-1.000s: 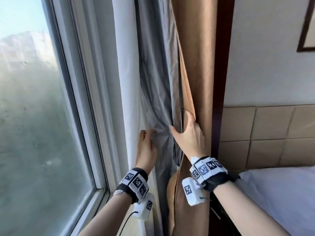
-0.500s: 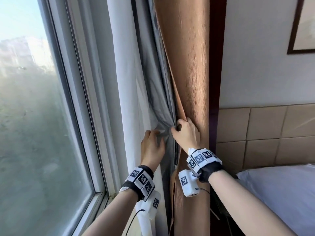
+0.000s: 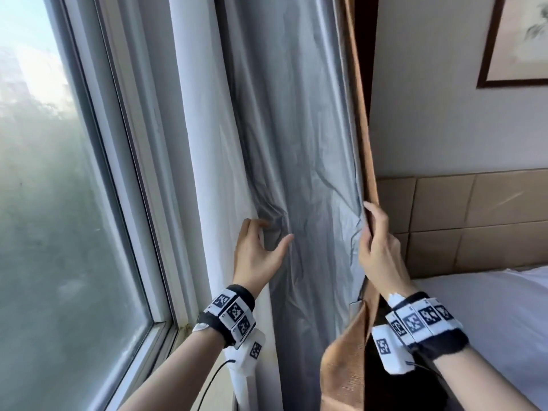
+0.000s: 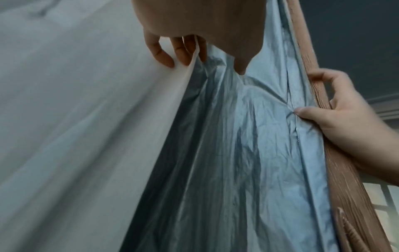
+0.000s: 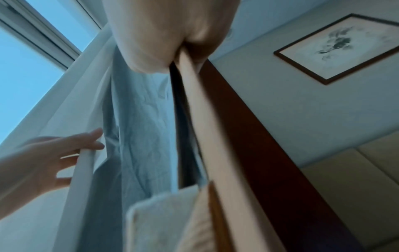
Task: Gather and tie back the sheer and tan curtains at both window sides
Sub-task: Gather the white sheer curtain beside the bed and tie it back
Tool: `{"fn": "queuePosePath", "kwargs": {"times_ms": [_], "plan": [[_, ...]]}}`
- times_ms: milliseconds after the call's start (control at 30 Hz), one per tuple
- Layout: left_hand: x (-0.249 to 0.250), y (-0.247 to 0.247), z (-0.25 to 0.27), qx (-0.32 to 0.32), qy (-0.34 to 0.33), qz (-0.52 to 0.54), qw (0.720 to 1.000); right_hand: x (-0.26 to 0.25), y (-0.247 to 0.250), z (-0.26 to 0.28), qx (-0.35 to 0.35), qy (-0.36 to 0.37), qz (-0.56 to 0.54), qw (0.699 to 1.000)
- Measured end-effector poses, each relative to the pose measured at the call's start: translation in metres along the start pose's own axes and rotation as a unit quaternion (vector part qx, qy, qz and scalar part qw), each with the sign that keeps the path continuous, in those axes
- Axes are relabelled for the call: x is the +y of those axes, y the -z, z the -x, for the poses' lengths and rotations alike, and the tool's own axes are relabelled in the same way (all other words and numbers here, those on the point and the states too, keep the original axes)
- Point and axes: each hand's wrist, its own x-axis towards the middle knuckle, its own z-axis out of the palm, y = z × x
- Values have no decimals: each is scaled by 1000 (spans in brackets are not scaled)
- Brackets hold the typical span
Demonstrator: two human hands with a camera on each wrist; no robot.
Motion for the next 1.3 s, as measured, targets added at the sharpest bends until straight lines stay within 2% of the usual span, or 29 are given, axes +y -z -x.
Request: {"fn": "queuePosePath", "kwargs": {"times_ms": [133,233,300,333,467,533,633,767,900,967,1133,1200,1300], "plan": [[8,-14,3,5,-14,-30,999,0,16,10,-3,64,40,997],[17,-24,5,37,-46,16,998,5,14,11,-15,46,60,997],[15,-29,6,42,-74,7,996,7,15,11,-15,24,80,996],[12,-31,5,47,-67,-1,997,7,16,11,-15,13,81,997],[16,-26,-4,81,56,40,994,3,29,15,2,4,67,998],[29,-24,-5,64,65,62,994,1,31,17,-2,5,68,998],[43,-31,-6,58,38,39,997,-2,29,17,-13,-5,60,998],[50,-40,-11,69,34,29,997,-7,23,15,-29,-16,65,997],[56,-41,7,94,-48,42,994,-12,15,13,-51,-36,92,994],[58,-36,20,95,-63,58,992,-16,12,12,-55,-42,103,992],[64,-26,30,137,50,185,972,-27,5,17,-74,-36,113,990],[70,-24,36,112,16,162,980,-33,1,20,-82,-22,83,993],[85,-30,50,25,-75,147,986,-46,-4,21,-76,-40,-39,996]]}}
